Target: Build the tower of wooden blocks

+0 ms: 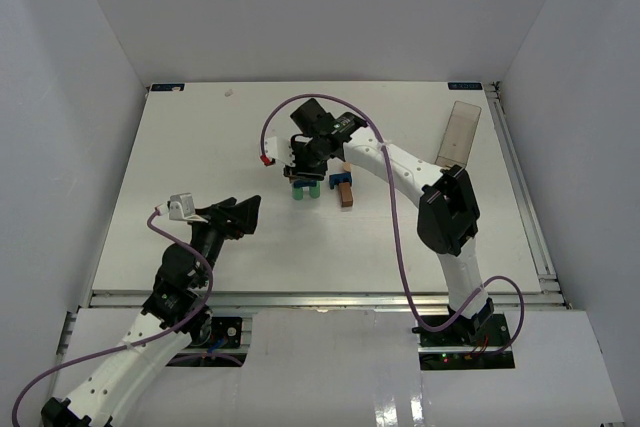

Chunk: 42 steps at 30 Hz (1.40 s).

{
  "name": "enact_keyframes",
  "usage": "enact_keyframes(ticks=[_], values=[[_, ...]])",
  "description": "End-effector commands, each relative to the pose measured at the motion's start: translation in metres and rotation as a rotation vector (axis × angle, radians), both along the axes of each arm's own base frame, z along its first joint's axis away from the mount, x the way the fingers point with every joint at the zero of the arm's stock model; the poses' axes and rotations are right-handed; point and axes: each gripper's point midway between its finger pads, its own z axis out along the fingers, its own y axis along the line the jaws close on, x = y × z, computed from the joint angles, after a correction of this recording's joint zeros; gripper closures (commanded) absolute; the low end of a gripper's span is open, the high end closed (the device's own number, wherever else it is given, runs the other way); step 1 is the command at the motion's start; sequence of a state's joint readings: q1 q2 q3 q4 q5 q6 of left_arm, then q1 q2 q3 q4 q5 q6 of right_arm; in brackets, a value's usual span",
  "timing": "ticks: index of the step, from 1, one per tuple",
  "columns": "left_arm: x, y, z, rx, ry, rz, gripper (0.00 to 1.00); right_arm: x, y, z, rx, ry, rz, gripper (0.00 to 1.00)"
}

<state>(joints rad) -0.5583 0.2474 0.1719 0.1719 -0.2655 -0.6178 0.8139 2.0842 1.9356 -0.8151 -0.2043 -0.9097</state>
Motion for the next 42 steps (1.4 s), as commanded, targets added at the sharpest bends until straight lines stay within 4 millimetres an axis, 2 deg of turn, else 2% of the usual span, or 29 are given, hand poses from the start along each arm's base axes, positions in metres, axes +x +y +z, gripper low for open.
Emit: enact_keyframes(ticks=[1,42], values=[[-0.002,-0.002,0.000,0.002,0.000,-0.016,0.02,-0.001,0.005,0.014,0.033,0.014,-0.025,0.91],[-0.003,-0.006,0.001,0.005,-0.003,-0.036,0.02,0.009,-0.001,0.002,-0.004,0.018,-0.072,0.89]])
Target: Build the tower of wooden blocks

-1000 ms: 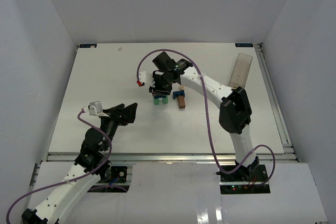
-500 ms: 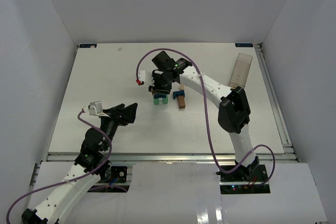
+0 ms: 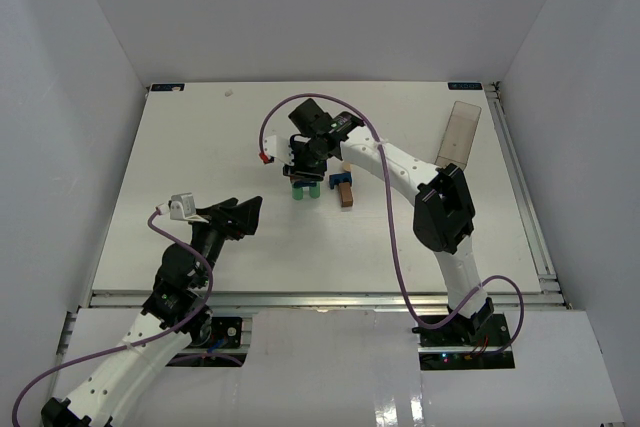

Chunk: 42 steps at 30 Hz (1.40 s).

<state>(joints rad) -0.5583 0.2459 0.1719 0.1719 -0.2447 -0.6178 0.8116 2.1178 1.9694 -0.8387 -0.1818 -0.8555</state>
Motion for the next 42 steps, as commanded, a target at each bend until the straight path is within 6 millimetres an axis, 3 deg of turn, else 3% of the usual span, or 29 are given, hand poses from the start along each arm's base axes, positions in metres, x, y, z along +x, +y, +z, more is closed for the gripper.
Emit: enact_keyframes(ticks=[1,42], values=[[-0.001,-0.003,0.000,0.003,0.000,-0.018,0.02,0.007,0.000,0.009,0.016,-0.014,-0.014,0.88],[-0.002,-0.004,0.001,0.004,-0.003,-0.025,0.02,0.013,-0.004,-0.002,0.006,0.003,-0.022,0.76]])
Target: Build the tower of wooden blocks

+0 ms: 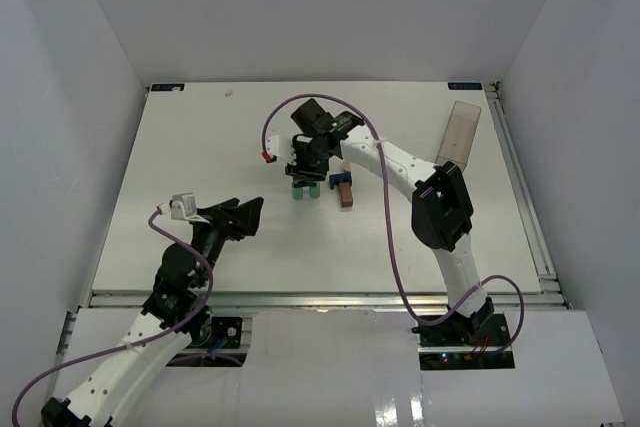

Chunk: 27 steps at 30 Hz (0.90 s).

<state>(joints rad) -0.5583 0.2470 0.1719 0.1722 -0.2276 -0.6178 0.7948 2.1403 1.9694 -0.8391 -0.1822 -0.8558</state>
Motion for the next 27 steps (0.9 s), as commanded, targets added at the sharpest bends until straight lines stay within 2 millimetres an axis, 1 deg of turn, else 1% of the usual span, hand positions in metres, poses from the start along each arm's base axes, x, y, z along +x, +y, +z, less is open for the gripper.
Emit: enact_keyframes(ticks=[1,6,9,19,27], values=[[-0.0004,-0.0014,0.0007,0.002,-0.002,-0.008,0.02,0.0065,0.0015,0.0098,0.024,-0.014,-0.006,0.76],[-0.0005,-0.0015,0.0007,0.002,-0.002,-0.010,0.02,0.0074,0.0011,0.0087,0.025,-0.011,-0.007,0.74],[-0.0004,-0.0016,0.0014,0.001,-0.003,-0.010,0.02,0.0072,0.0013,0.0094,0.027,-0.010,-0.007,0.68],[-0.0002,-0.0021,0.0003,0.004,-0.001,-0.011,0.02,0.0056,0.0032,0.0082,0.034,-0.001,0.000,0.66],[-0.0002,-0.0020,0.0010,0.003,-0.003,-0.011,0.02,0.0056,0.0047,0.0084,0.040,0.000,0.004,0.62]])
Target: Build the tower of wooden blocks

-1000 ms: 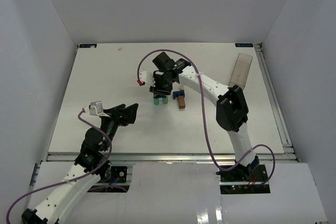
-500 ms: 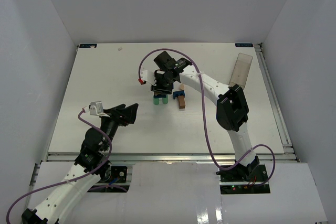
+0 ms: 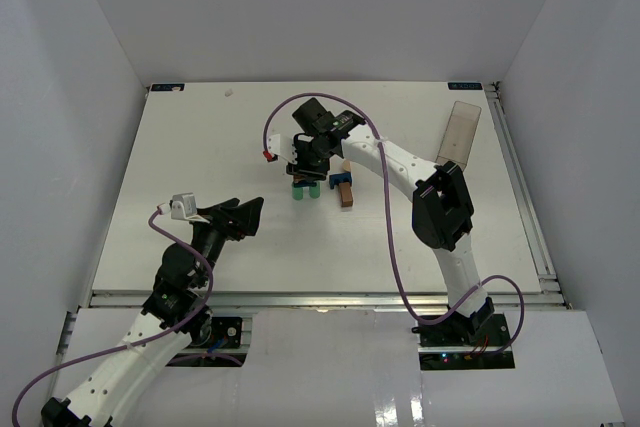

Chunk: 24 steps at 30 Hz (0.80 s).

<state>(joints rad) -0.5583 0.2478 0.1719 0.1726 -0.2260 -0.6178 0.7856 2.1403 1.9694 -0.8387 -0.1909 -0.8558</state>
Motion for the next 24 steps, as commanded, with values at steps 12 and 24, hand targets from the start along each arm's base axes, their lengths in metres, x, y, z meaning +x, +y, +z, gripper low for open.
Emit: enact_keyframes(ticks=[12,24], values=[[-0.0003,-0.0016,0.0011,0.003,-0.003,-0.009,0.02,0.0039,0.0070,0.0093,0.035,-0.008,0.008,0.56],[-0.0004,-0.0018,0.0015,0.002,-0.004,-0.011,0.02,0.0025,0.0092,0.0104,0.047,-0.001,0.014,0.53]])
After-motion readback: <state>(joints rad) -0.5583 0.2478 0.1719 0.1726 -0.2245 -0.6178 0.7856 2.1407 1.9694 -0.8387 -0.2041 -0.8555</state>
